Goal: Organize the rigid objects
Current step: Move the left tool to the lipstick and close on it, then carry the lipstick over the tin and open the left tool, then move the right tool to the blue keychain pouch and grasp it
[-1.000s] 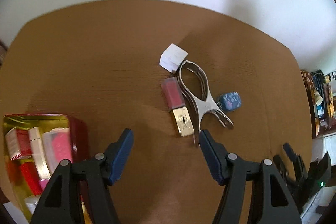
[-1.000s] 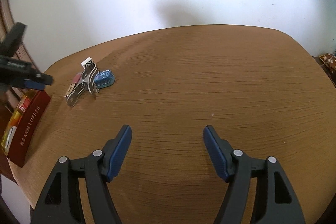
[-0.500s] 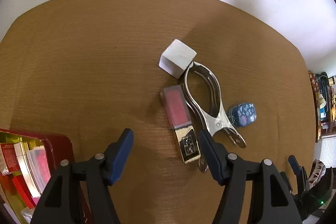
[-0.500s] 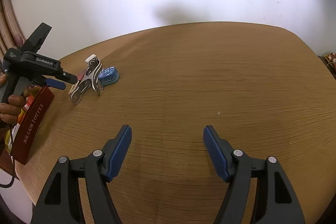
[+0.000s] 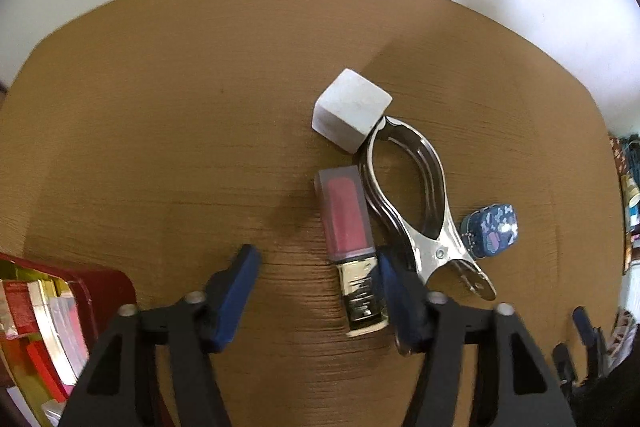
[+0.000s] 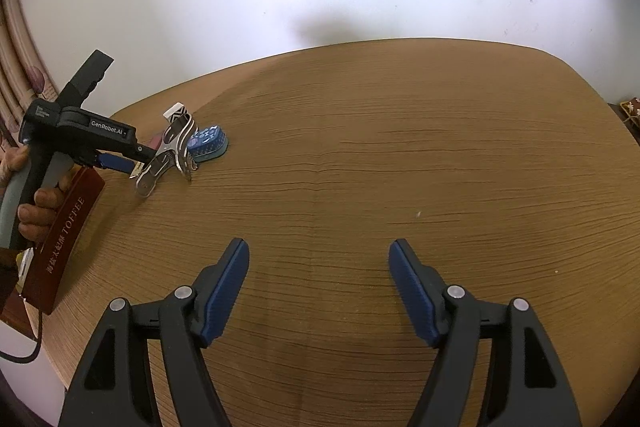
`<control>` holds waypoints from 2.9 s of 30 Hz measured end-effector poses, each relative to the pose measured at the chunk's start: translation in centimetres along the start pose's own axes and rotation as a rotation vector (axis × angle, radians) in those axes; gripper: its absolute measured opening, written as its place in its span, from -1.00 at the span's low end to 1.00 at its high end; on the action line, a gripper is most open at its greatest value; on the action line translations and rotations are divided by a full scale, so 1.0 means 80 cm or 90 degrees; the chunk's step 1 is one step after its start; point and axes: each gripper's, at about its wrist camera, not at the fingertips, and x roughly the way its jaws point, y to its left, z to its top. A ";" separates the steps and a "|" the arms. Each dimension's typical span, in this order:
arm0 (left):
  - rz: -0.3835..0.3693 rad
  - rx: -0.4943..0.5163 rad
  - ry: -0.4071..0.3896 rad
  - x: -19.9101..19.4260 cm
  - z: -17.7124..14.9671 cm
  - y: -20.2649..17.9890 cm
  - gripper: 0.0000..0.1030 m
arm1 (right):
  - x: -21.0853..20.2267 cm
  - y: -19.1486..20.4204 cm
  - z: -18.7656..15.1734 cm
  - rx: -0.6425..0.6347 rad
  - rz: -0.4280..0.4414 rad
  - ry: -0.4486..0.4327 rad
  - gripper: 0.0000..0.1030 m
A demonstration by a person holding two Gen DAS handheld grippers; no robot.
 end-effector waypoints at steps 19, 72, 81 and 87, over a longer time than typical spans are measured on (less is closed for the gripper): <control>-0.054 0.004 -0.059 -0.060 -0.088 -0.001 -0.61 | 0.008 -0.005 0.002 0.016 -0.010 0.012 0.38; 0.042 -0.121 -0.120 -0.116 -0.196 0.249 -0.55 | 0.078 0.115 0.110 -0.090 0.068 0.079 0.33; 0.026 -0.121 -0.144 -0.145 -0.201 0.249 -0.40 | 0.134 0.130 0.154 -0.156 0.148 0.177 0.24; 0.017 -0.149 -0.170 -0.171 -0.226 0.247 -0.35 | 0.141 0.162 0.164 -0.450 0.138 0.260 0.20</control>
